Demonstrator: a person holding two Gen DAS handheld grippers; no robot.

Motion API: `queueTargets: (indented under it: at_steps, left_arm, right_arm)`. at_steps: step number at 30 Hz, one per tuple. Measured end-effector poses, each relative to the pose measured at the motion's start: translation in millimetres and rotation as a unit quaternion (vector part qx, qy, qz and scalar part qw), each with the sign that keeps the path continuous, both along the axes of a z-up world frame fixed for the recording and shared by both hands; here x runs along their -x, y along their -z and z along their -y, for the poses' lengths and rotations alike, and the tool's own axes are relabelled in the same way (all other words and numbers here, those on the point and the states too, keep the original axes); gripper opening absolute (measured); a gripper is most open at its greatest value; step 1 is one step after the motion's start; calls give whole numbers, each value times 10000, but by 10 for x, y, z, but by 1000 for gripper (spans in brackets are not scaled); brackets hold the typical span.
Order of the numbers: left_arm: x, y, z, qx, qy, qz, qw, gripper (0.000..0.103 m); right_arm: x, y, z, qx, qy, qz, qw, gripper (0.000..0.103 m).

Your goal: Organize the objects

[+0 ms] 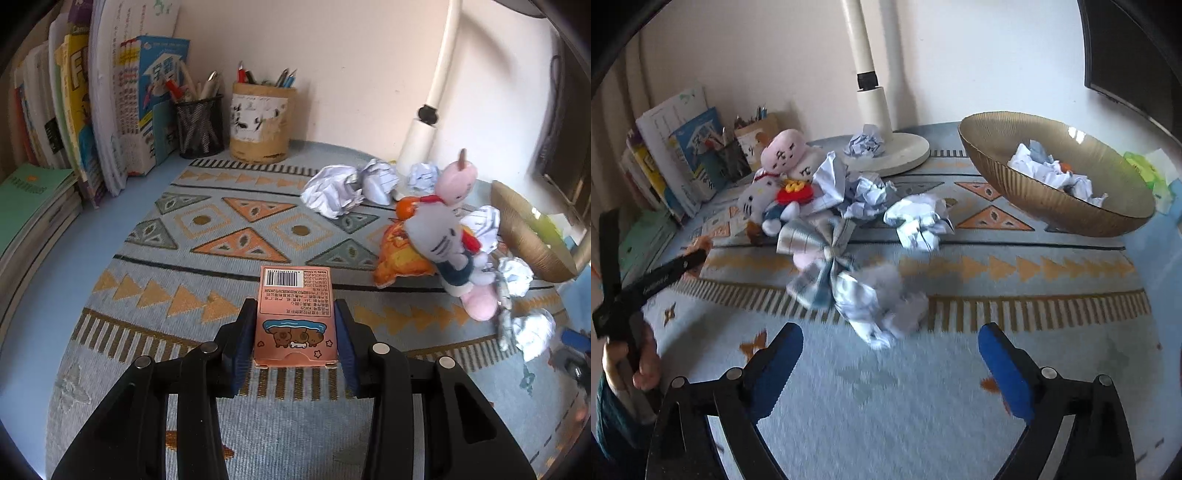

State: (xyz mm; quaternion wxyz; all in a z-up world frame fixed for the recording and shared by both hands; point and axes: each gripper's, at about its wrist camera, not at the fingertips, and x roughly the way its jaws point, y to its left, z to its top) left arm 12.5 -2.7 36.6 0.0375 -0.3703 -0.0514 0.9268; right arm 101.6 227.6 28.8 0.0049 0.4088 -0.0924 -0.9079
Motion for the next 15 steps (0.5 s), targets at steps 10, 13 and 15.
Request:
queueTargets:
  at_steps: [10,13,15]
  left_arm:
    - [-61,-49,-85,78,282,-136,9995,37]
    - [-218,-97,-234,234,471,-234,9983,37]
    - [-353,-180,-388,-5,734,-281,9969,37]
  right_arm:
    - [96,114,33,344,64,-73,9994,47]
    - [-41,-7,-6,225,9,-223,9995,47]
    - [-104,-146,-97,45,130,-358,9993,47]
